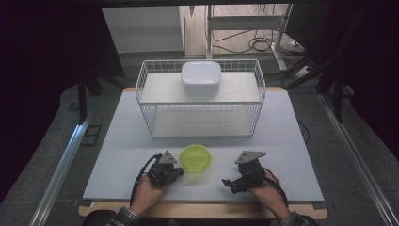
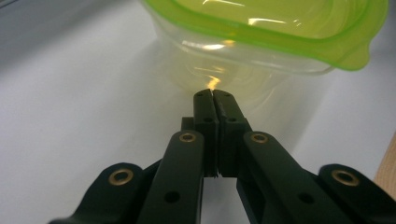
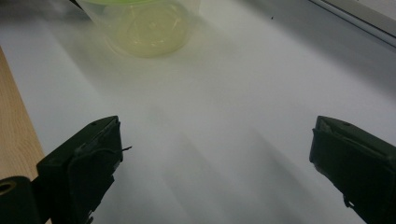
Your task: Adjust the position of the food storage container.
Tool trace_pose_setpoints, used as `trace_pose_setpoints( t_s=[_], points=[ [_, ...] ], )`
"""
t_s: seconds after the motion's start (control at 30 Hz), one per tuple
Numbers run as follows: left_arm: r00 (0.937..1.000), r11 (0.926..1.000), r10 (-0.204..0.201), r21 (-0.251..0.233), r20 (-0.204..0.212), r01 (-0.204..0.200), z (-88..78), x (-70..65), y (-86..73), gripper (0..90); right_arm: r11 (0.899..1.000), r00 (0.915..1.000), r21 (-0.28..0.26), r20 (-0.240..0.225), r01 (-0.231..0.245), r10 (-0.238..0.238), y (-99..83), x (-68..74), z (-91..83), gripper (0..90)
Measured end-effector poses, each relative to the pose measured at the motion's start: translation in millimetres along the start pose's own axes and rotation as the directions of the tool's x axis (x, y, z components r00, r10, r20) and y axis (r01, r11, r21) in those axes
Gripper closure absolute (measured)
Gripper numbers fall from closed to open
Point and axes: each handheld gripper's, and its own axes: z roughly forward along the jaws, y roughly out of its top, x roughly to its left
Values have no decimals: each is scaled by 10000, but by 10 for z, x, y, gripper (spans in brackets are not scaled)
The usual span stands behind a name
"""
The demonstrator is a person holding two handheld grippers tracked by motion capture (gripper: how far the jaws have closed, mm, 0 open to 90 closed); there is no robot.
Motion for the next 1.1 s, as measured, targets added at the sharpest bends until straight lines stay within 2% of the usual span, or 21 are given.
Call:
trace_pose_setpoints(
  t_s=[0.17, 0.33, 0.43, 0.53, 0.77, 0.97, 1.03, 1.1],
  points=[
    [9999, 9996, -144, -236, -93, 142, -61, 37, -9, 857, 10000, 10000, -40, -21, -66, 66, 0, 3, -4, 27],
    [9981, 9988, 71, -487, -611, -101, -139, 33, -13, 710, 9996, 9996, -129, -71, -270, 269, 2, 1, -10, 27],
    [9970, 9978, 199, -614, -742, -245, -178, 18, -18, 598, 9991, 9994, -251, -81, -345, 343, 4, -2, -21, 26],
    [9962, 9964, 403, -709, -770, -458, -224, 2, -38, 520, 9982, 9992, -452, -66, -388, 386, 7, -13, -32, 25],
    [9944, 9917, 565, -1106, -896, -663, -330, -6, -125, 331, 9968, 9988, -621, -11, -494, 494, 9, -20, -46, 15],
    [9974, 9897, 427, -1340, -578, -501, -413, 18, -189, 203, 9961, 9987, -736, 35, -495, 499, 12, -23, -55, 10],
    [9973, 9907, 455, -1252, -575, -524, -420, 12, -206, 174, 9956, 9987, -798, 54, -492, 498, 12, -23, -58, 8],
    [9952, 9920, 638, -1040, -746, -714, -417, -2, -232, 152, 9953, 9988, -833, 47, -490, 496, 13, -25, -64, 8]
  ],
)
